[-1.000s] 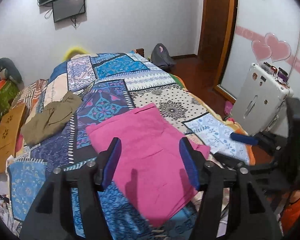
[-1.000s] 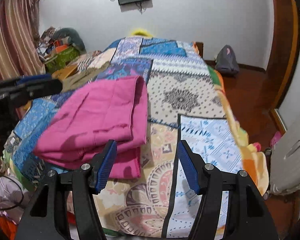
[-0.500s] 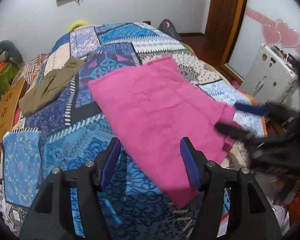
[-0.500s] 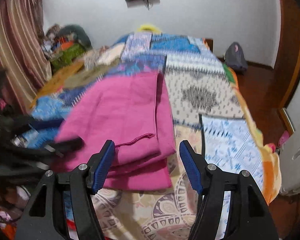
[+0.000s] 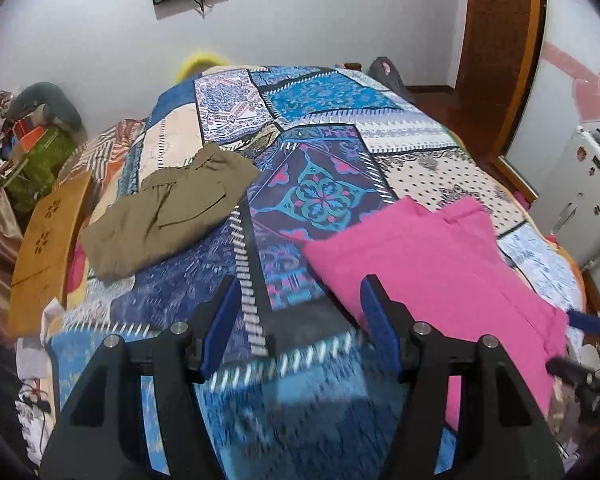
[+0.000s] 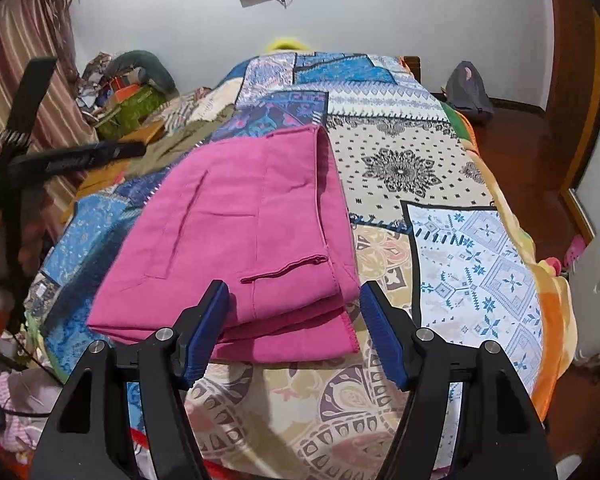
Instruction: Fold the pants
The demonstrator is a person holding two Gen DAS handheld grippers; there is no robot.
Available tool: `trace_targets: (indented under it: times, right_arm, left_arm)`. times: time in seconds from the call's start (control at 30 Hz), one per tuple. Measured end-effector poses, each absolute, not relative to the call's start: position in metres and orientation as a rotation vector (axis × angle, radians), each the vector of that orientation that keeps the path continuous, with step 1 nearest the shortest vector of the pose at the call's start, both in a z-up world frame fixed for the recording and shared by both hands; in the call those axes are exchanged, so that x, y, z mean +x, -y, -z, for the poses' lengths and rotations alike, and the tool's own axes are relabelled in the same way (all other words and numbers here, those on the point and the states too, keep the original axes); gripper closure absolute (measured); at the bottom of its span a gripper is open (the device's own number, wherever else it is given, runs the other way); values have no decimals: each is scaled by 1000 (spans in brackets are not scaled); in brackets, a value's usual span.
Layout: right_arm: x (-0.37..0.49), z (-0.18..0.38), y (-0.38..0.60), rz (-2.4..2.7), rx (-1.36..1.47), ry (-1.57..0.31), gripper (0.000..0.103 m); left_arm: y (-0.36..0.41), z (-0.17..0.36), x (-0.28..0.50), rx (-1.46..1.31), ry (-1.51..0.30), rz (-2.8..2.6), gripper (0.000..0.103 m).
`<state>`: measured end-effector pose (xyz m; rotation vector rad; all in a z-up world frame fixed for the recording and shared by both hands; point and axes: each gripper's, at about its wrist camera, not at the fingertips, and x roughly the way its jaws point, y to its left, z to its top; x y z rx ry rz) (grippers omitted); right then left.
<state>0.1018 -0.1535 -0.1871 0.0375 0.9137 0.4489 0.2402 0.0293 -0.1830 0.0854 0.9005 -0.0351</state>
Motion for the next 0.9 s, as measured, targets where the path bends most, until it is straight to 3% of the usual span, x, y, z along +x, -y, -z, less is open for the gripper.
trace_targets:
  times: [0.33, 0.43, 0.9]
  right_arm:
    - [111, 201, 158, -427, 72, -947, 33]
    - [118, 203, 157, -415, 27, -941, 29]
    - [218, 215, 146, -461, -208, -959, 29]
  left_arm:
    - [11, 233, 290, 238, -1028, 157, 40]
    - [-1, 240, 292, 199, -1039, 166, 40]
    - [-70, 254, 274, 25, -1077, 106, 40]
